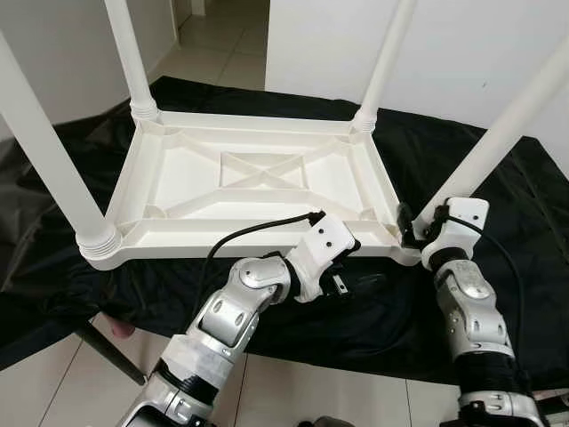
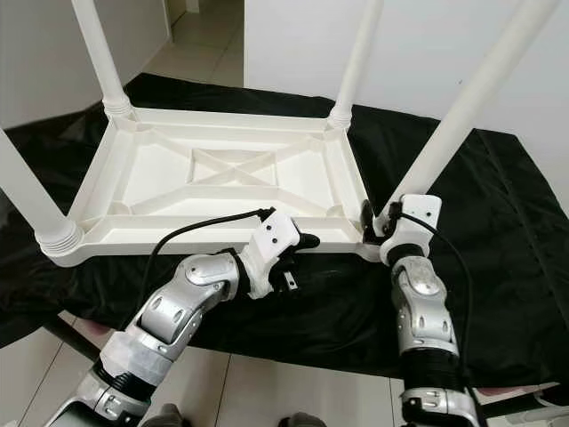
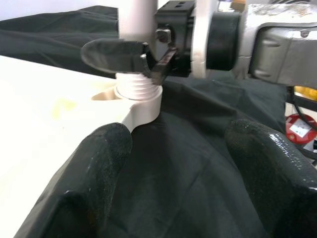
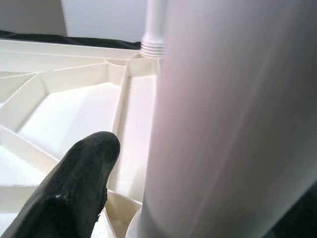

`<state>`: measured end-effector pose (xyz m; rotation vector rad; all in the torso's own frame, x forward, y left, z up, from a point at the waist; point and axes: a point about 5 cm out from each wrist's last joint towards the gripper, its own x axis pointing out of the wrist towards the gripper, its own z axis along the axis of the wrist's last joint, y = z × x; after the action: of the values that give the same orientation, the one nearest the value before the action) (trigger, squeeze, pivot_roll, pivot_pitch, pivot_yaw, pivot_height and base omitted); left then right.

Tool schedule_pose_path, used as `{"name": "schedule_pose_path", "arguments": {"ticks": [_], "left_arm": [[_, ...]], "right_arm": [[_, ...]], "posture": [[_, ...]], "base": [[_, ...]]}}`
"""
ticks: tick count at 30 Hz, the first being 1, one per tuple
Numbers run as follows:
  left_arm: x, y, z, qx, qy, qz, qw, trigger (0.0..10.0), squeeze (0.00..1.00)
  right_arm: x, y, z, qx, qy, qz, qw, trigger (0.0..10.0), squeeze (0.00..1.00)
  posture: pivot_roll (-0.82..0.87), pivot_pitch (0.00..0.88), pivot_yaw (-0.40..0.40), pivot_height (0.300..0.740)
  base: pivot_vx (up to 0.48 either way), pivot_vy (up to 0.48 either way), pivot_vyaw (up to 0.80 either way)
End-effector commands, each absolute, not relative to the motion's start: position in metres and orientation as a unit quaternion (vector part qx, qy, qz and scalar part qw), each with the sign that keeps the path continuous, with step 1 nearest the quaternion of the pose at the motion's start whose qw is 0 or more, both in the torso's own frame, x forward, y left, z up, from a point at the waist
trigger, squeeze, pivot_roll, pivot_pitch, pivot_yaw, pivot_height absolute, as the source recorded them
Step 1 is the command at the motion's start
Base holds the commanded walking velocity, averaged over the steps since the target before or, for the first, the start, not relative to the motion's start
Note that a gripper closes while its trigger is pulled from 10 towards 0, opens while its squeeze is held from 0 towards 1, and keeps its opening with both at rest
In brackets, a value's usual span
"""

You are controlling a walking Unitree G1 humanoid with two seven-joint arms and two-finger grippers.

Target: Building children table

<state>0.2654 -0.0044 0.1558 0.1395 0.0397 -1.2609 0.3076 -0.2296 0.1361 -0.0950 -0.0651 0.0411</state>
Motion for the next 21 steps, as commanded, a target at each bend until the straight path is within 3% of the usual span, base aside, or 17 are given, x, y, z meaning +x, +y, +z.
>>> {"name": "schedule_pose_path", "arguments": {"ticks": [1, 18, 19, 20, 21], "left_arm": [[0.265, -0.007, 0.158, 0.068, 0.017, -0.583, 0.809, 10.0, 0.0], [0.264, -0.009, 0.161, 0.066, 0.014, -0.584, 0.809, 10.0, 0.0], [0.264, -0.009, 0.161, 0.066, 0.014, -0.584, 0.809, 10.0, 0.0], [0.264, -0.009, 0.161, 0.066, 0.014, -0.583, 0.809, 10.0, 0.0], [0.264, -0.009, 0.161, 0.066, 0.014, -0.583, 0.809, 10.0, 0.0]], "right_arm": [[0.303, -0.232, 0.129, -0.083, -0.022, 0.101, 0.991, 10.0, 0.0], [0.315, -0.249, 0.13, -0.12, 0.009, 0.191, 0.974, 10.0, 0.0], [0.317, -0.252, 0.128, -0.122, 0.015, 0.198, 0.973, 2.7, 0.0], [0.318, -0.254, 0.128, -0.123, 0.019, 0.2, 0.972, 0.4, 0.0], [0.318, -0.254, 0.128, -0.123, 0.019, 0.2, 0.972, 0.4, 0.0]], "posture": [[0.03, 0.0, -0.055, 0.74], [0.04, 0.0, -0.058, 0.74], [0.04, 0.0, -0.06, 0.74], [0.04, 0.0, -0.061, 0.74], [0.04, 0.0, -0.061, 0.74]], "base": [[0.0, 0.0, 0.0], [0.0, 0.0, 0.0], [0.0, 0.0, 0.0], [0.0, 0.0, 0.0], [0.0, 0.0, 0.0]]}}
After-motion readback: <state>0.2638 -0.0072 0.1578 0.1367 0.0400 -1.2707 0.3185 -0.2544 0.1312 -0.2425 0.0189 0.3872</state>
